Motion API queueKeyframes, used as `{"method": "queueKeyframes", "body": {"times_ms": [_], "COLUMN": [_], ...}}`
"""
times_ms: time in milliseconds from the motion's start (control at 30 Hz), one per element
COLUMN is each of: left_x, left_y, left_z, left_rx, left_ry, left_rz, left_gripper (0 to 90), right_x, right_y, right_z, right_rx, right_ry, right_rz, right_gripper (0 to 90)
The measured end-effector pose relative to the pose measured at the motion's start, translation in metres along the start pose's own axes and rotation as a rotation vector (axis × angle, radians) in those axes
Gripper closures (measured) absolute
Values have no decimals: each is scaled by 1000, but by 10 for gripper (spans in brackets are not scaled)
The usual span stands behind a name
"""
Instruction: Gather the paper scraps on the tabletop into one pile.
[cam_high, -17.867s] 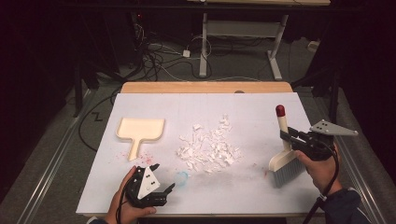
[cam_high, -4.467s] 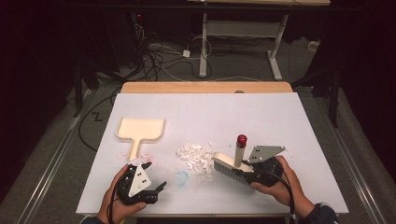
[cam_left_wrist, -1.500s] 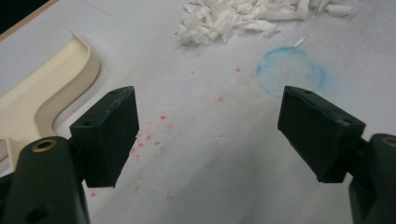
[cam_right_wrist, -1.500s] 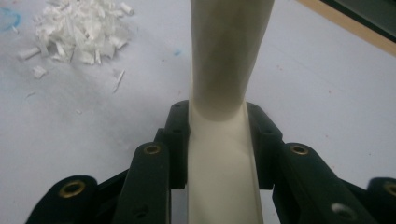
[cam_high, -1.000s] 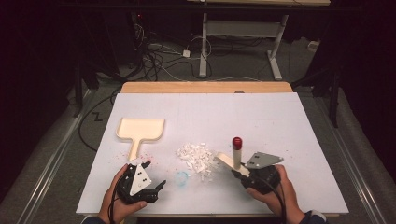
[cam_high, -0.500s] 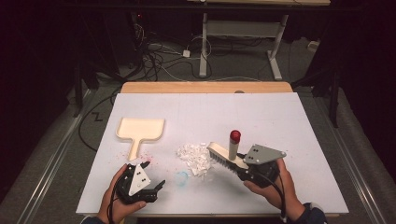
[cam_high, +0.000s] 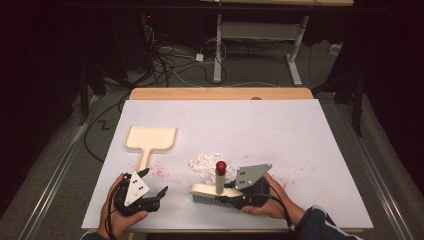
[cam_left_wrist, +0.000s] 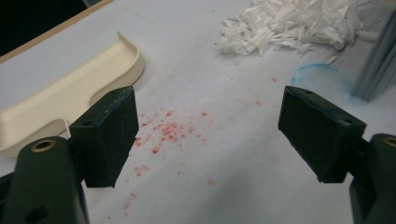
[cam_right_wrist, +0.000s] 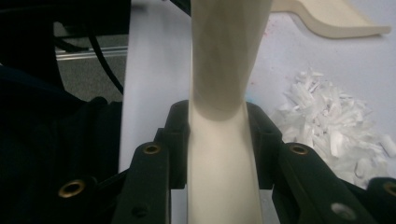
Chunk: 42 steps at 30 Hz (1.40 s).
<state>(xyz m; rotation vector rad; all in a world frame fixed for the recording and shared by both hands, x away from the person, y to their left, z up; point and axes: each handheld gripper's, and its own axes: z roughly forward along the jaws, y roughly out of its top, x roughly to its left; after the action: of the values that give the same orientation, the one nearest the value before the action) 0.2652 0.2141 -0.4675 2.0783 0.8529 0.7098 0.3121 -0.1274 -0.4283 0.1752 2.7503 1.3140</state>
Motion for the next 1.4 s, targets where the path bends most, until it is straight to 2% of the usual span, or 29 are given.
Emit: {"method": "queueKeyframes", "body": {"times_ms": [67,100,133,200,367,400,500,567,600,733,800,833,867,967,1100,1200,1267,1333,1400], "left_x": [-1,-2,-1,-3,-6,-6,-7,-9,-9,-9,-9,-9,-9,-10,-11,-12,-12,-14,-14], "left_y": [-1,-1,0,1,1,1,2,2,3,2,2,2,2,3,3,4,4,4,4], "left_z": [1,1,2,3,6,6,8,9,9,8,8,8,8,8,8,8,8,8,8], "left_rx": [4,5,3,4,10,9,16,16,15,18,16,16,18,20,21,20,21,33,34], "left_ry": [-5,-7,-5,-15,-27,-31,-38,-40,-42,-38,-38,-37,-36,-36,-37,-40,-41,-48,-51], "left_rz": [7,12,34,40,52,54,63,62,63,63,59,60,62,64,70,73,75,69,71], "left_gripper": [189,189,189,189,189,189,189,189,189,189,189,189,189,189,189,189,189,189,189], "right_x": [-13,-18,-23,-35,-56,-58,-60,-61,-61,-58,-55,-53,-51,-45,-41,-41,-46,-51,-55], "right_y": [2,3,3,4,9,10,13,14,15,16,17,17,18,16,7,-2,-8,-13,-17], "right_z": [5,7,9,13,18,19,19,17,15,0,-12,-19,-26,-46,-62,-61,-58,-51,-41], "right_rx": [-5,-11,-6,-4,-5,-13,-12,-9,-15,-60,-92,-104,-115,-127,-141,-103,-68,-43,16], "right_ry": [38,38,31,28,-4,-4,-39,-80,-84,-94,-127,-152,-198,-305,-462,-575,-605,-653,-714], "right_rz": [11,5,3,-9,3,7,-6,-8,-2,13,20,29,46,60,156,188,228,262,258], "right_gripper": [682,682,682,681,680,681,682,682,682,682,681,681,681,680,681,681,681,681,681]}}
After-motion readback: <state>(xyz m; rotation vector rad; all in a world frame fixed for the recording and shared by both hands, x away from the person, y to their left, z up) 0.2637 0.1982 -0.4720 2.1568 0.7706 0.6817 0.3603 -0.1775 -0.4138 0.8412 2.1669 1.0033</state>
